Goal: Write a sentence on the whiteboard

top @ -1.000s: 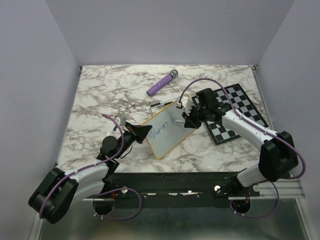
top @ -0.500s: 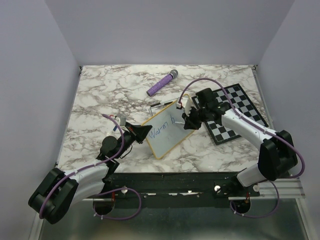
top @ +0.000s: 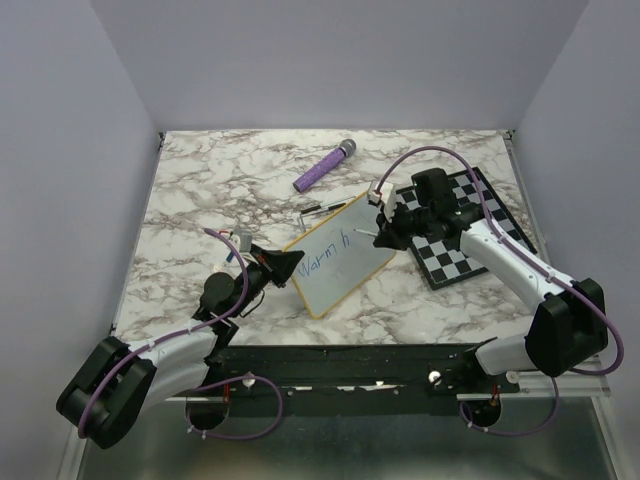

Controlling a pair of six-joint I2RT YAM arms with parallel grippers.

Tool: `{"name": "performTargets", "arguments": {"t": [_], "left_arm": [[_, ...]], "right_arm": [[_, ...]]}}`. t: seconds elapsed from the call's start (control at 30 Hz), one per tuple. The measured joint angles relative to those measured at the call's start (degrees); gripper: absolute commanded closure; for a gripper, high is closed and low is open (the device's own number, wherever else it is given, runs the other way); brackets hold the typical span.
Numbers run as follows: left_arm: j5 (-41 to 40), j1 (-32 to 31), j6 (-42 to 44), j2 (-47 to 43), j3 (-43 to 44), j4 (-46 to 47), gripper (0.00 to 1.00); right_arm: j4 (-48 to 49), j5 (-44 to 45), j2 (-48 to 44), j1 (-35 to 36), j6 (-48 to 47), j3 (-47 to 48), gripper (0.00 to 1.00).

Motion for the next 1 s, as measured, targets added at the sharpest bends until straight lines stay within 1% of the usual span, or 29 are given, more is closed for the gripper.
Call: {"name": "performTargets", "arguments": {"t": [0.57, 1.0], "left_arm": [[0.0, 0.0, 0.0, -0.04, -0.04, 0.0, 1.0], [0.04, 0.0, 0.13, -0.02, -0.04, 0.02, 1.0]], "right_arm": [[0.96, -0.2, 0.09, -0.44, 0.02, -0.33, 0.99], [1.25, -0.46, 2.49, -0.52, 0.02, -0.59, 0.99]]}}
